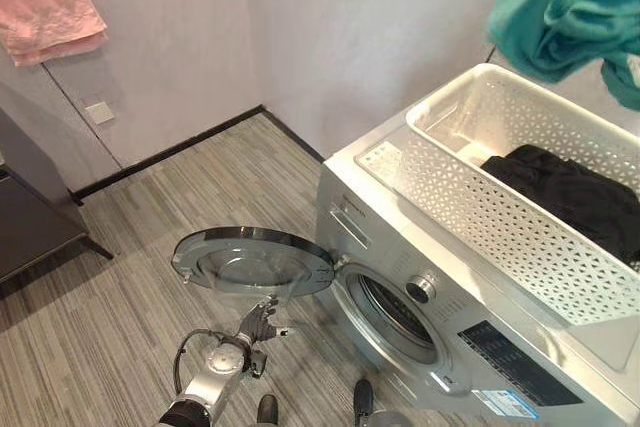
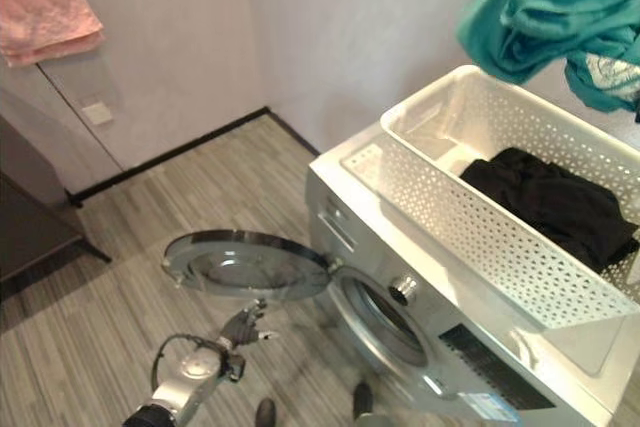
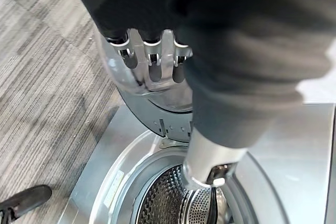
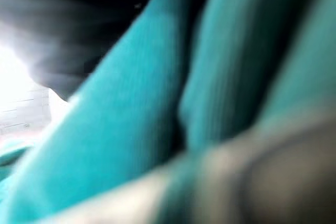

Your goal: Grab the laundry basket,head to the washer,open it,put in the laundry and shut it.

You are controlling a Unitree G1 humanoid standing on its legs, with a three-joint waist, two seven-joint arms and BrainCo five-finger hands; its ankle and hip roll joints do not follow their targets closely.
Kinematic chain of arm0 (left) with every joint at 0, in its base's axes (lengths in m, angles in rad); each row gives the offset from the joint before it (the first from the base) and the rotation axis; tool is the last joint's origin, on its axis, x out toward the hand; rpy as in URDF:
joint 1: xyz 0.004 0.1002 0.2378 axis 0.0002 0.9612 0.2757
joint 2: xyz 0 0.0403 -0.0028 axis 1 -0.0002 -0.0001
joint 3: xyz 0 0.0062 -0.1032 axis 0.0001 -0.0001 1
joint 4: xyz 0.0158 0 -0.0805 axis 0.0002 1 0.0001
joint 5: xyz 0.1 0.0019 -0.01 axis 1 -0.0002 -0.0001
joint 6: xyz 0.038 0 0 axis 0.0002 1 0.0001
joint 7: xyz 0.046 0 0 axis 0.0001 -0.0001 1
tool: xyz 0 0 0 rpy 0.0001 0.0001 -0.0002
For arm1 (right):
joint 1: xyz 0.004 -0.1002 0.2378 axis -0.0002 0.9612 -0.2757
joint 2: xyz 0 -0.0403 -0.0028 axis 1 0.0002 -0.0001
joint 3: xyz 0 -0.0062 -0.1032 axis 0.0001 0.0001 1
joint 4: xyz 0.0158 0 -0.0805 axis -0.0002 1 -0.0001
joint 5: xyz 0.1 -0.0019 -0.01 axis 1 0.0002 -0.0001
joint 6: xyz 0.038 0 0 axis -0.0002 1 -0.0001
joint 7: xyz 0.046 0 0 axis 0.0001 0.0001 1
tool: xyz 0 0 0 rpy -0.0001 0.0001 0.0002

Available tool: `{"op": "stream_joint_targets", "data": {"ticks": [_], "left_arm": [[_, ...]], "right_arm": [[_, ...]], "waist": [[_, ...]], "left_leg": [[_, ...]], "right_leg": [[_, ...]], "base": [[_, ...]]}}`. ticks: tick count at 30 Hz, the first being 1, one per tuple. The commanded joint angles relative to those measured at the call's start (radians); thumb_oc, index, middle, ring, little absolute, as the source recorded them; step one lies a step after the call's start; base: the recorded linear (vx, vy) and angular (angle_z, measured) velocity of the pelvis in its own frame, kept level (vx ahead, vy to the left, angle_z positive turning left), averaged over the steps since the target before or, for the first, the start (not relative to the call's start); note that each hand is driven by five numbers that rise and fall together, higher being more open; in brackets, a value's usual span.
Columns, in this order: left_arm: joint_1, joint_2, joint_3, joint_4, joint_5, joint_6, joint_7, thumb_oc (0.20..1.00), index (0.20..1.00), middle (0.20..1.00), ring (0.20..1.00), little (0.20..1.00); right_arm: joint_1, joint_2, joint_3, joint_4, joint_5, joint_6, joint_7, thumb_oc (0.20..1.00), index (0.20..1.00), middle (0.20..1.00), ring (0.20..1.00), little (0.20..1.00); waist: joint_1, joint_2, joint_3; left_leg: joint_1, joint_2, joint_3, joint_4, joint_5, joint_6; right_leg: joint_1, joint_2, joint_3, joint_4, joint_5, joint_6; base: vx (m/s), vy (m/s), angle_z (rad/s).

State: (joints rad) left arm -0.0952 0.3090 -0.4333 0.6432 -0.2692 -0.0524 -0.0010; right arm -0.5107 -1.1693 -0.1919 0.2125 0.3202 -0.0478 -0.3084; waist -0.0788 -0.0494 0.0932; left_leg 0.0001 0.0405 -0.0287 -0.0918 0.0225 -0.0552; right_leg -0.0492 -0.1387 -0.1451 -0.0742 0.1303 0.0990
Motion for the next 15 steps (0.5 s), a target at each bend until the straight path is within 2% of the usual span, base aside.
{"op": "stream_joint_targets", "data": {"ticks": [1, 2, 3, 4, 5, 7, 8, 10, 11, 12, 13, 14, 15], "left_arm": [[-0.034, 0.025, 0.025, -0.03, 0.047, -0.041, 0.02, 1.0, 1.0, 1.0, 1.0, 1.0], [-0.025, 0.029, 0.038, -0.043, 0.045, -0.041, 0.02, 1.0, 1.0, 1.0, 1.0, 1.0], [-0.015, 0.037, 0.055, -0.057, 0.047, -0.039, 0.019, 1.0, 1.0, 1.0, 1.0, 1.0], [0.01, 0.059, 0.098, -0.064, 0.066, -0.034, 0.023, 1.0, 1.0, 1.0, 1.0, 1.0], [0.01, 0.062, 0.096, -0.065, 0.067, -0.034, 0.023, 1.0, 1.0, 1.0, 1.0, 1.0], [0.046, 0.077, 0.141, -0.073, 0.078, -0.028, 0.026, 1.0, 1.0, 1.0, 1.0, 1.0], [0.07, 0.088, 0.17, -0.083, 0.082, -0.024, 0.027, 1.0, 1.0, 1.0, 1.0, 1.0], [0.112, 0.099, 0.23, -0.093, 0.079, -0.023, 0.031, 1.0, 1.0, 1.0, 1.0, 1.0], [0.131, 0.103, 0.251, -0.097, 0.075, -0.022, 0.034, 1.0, 1.0, 1.0, 1.0, 1.0], [0.157, 0.107, 0.277, -0.103, 0.07, -0.022, 0.037, 1.0, 1.0, 1.0, 1.0, 1.0], [0.167, 0.105, 0.295, -0.096, 0.067, -0.02, 0.04, 1.0, 1.0, 1.0, 1.0, 1.0], [0.184, 0.1, 0.317, -0.094, 0.069, -0.025, 0.047, 1.0, 1.0, 1.0, 1.0, 1.0], [0.186, 0.102, 0.316, -0.094, 0.07, -0.026, 0.047, 1.0, 1.0, 1.0, 1.0, 1.0]], "right_arm": [[-0.011, -0.018, -0.129, -0.03, -0.074, -0.031, -0.078, 0.2, 0.2, 0.2, 0.2, 0.2], [0.022, -0.004, -0.155, -0.045, -0.086, -0.026, -0.084, 0.2, 0.2, 0.2, 0.2, 0.2], [0.08, 0.02, -0.194, -0.076, -0.109, -0.019, -0.086, 0.2, 0.2, 0.2, 0.2, 0.2], [0.198, 0.099, -0.278, -0.173, -0.133, -0.021, -0.077, 0.2, 0.2, 0.2, 0.2, 0.2], [0.208, 0.105, -0.288, -0.182, -0.134, -0.019, -0.076, 0.2, 0.2, 0.2, 0.2, 0.2], [0.272, 0.168, -0.326, -0.238, -0.15, -0.033, -0.072, 0.2, 0.2, 0.2, 0.2, 0.2], [0.312, 0.195, -0.35, -0.265, -0.16, -0.031, -0.061, 0.2, 0.2, 0.2, 0.2, 0.2], [0.353, 0.213, -0.396, -0.288, -0.169, -0.035, -0.051, 0.2, 0.2, 0.2, 0.2, 0.2], [0.361, 0.222, -0.4, -0.293, -0.171, -0.036, -0.045, 0.2, 0.2, 0.2, 0.2, 0.2], [0.375, 0.23, -0.406, -0.3, -0.173, -0.036, -0.035, 0.2, 0.2, 0.2, 0.2, 0.2], [0.388, 0.235, -0.417, -0.296, -0.173, -0.036, -0.031, 0.2, 0.2, 0.2, 0.2, 0.2], [0.413, 0.253, -0.427, -0.305, -0.179, -0.041, -0.026, 0.2, 0.2, 0.2, 0.2, 0.2], [0.416, 0.256, -0.428, -0.308, -0.18, -0.041, -0.026, 0.2, 0.2, 0.2, 0.2, 0.2]], "waist": [[-0.022, 0.007, -0.015], [-0.033, 0.014, -0.007], [-0.041, 0.024, 0.002], [-0.036, 0.049, 0.02], [-0.033, 0.045, 0.02], [-0.025, 0.056, 0.029], [-0.017, 0.053, 0.029], [-0.009, 0.052, 0.019], [-0.001, 0.048, 0.006], [0.008, 0.037, -0.002], [0.015, 0.029, -0.016], [0.035, 0.007, -0.035], [0.038, 0.005, -0.037]], "left_leg": [[0.052, -0.046, 0.103, 0.005, -0.118, 0.067], [0.051, -0.048, 0.117, 0.005, -0.118, 0.069], [0.049, -0.048, 0.136, 0.005, -0.116, 0.076], [0.051, -0.032, 0.198, 0.005, -0.116, 0.085], [0.05, -0.032, 0.199, 0.005, -0.112, 0.084], [0.045, -0.019, 0.264, 0.013, -0.101, 0.102], [0.045, -0.014, 0.291, 0.02, -0.102, 0.107], [0.027, -0.008, 0.343, 0.035, -0.1, 0.123], [0.025, -0.013, 0.338, 0.039, -0.117, 0.127], [0.008, -0.01, 0.38, 0.054, -0.105, 0.135], [-0.001, -0.018, 0.368, 0.056, -0.119, 0.135], [-0.036, -0.029, 0.386, 0.076, -0.117, 0.139], [-0.037, -0.028, 0.389, 0.079, -0.119, 0.139]], "right_leg": [[-0.069, -0.122, 0.06, 0.154, 0.011, 0.129], [-0.085, -0.131, 0.058, 0.152, 0.039, 0.133], [-0.105, -0.129, 0.052, 0.149, 0.04, 0.132], [-0.116, -0.105, -0.02, 0.203, -0.041, 0.109], [-0.119, -0.105, -0.019, 0.206, -0.04, 0.105], [-0.099, -0.088, -0.097, 0.312, -0.118, 0.078], [-0.093, -0.082, -0.113, 0.376, -0.162, 0.066], [-0.063, -0.063, -0.132, 0.462, -0.199, 0.059], [-0.037, -0.051, -0.106, 0.496, -0.226, 0.07], [-0.018, -0.043, -0.101, 0.501, -0.217, 0.064], [0.018, -0.03, -0.073, 0.504, -0.219, 0.079], [0.078, -0.015, -0.035, 0.464, -0.201, 0.091], [0.081, -0.014, -0.032, 0.456, -0.197, 0.092]], "base": [[-0.09, 0.15, -0.29], [-0.12, 0.135, -0.59], [-0.21, 0.209, -0.77], [-0.2, 0.172, -0.85], [-0.2, 0.161, -1.14], [-0.17, 0.096, -1.45], [-0.19, 0.082, -1.15], [-0.13, 0.025, -1.02], [-0.14, -0.037, -1.28], [-0.08, -0.067, -1.33], [-0.21, -0.14, -1.33], [-0.1, -0.1, -0.98], [-0.18, -0.12, -0.56]]}}
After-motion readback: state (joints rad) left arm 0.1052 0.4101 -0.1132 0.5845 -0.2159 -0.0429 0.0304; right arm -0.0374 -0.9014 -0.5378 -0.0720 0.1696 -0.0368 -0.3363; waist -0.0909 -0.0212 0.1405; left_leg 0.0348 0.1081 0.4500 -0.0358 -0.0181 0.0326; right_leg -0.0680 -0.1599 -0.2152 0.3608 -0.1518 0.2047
